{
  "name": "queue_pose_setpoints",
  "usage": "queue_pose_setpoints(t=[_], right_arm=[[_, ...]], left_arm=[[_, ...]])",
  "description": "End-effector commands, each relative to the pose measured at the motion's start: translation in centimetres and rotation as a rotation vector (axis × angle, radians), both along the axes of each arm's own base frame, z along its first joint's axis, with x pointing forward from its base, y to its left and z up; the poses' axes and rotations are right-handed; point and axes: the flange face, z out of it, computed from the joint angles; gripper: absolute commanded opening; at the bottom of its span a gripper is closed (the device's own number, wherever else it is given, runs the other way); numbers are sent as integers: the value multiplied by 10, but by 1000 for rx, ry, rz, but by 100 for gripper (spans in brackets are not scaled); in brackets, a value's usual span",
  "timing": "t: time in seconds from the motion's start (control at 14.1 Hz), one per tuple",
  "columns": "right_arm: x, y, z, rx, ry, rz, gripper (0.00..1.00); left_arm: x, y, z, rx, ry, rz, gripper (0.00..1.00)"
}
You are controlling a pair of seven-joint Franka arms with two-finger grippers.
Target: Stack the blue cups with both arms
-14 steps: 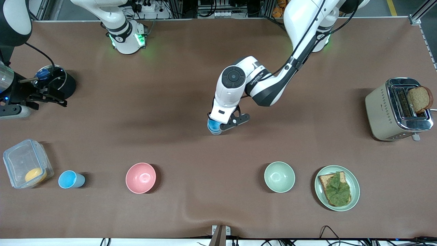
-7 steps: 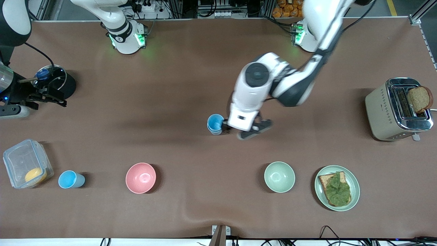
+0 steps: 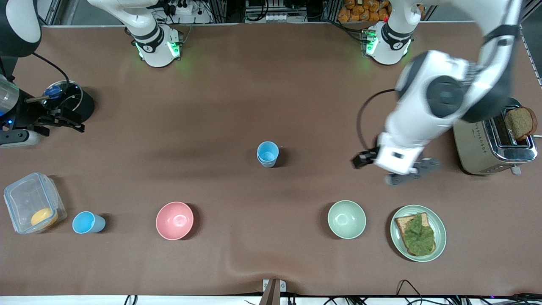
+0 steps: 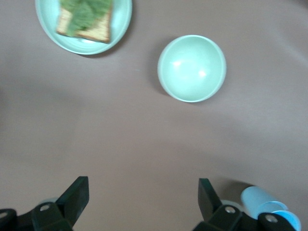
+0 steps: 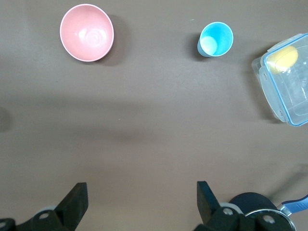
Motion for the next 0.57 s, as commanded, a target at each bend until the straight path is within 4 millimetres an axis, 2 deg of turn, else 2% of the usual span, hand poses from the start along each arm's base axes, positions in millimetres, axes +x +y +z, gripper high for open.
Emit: queue_pose_setpoints(t=[0.0, 0.14, 0.21, 0.35, 0.42, 0.5], right_arm=[[-8, 2, 7, 5, -4, 15, 100], [-8, 11, 7, 5, -4, 30, 100], [-8, 12, 9, 5, -7, 32, 100], [-8, 13, 8, 5, -7, 34, 100], [-8, 13, 8, 5, -7, 34, 100], [-8, 12, 8, 5, -5, 32, 100]], left_arm=[[-18, 18, 17, 3, 40, -30, 100], [-25, 30, 20, 13, 43, -22, 100], [-30, 36, 28, 16, 33, -47, 100], [-36, 60, 38, -2, 36, -87, 100], [-42, 64, 42, 2, 41, -120, 100], [-45, 79, 47, 11, 40, -130, 100]])
